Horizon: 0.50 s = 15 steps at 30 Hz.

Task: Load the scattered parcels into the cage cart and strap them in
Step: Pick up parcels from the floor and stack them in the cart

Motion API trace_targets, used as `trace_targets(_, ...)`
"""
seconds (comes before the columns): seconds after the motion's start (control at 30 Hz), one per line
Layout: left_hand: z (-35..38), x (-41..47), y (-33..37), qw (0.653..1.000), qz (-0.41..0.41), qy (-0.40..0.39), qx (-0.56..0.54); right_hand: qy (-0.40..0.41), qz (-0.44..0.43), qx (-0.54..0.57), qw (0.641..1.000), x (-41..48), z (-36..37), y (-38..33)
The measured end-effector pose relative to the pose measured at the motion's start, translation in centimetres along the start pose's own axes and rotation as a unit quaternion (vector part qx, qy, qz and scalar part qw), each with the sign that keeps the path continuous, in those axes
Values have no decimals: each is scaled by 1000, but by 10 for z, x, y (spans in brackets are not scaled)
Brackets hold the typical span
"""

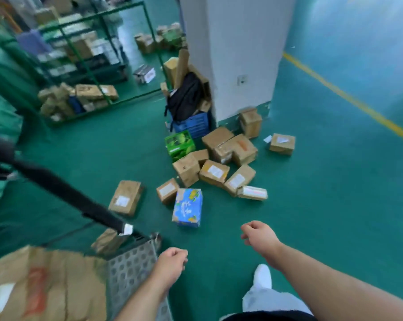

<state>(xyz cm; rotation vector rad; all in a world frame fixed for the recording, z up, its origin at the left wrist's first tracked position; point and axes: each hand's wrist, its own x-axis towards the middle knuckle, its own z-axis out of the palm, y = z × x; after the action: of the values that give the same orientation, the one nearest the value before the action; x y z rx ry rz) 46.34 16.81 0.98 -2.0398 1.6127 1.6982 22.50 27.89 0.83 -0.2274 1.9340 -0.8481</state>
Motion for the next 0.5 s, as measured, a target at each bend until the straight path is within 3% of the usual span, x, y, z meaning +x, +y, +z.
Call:
trace_targets(0.23,100,26,114,998,0,-17,54,33,8,19,999,81,-138,-31)
trace_targets(0.5,159,40,208,994,11,-52,91,48,58,150,986,129,-210,-48)
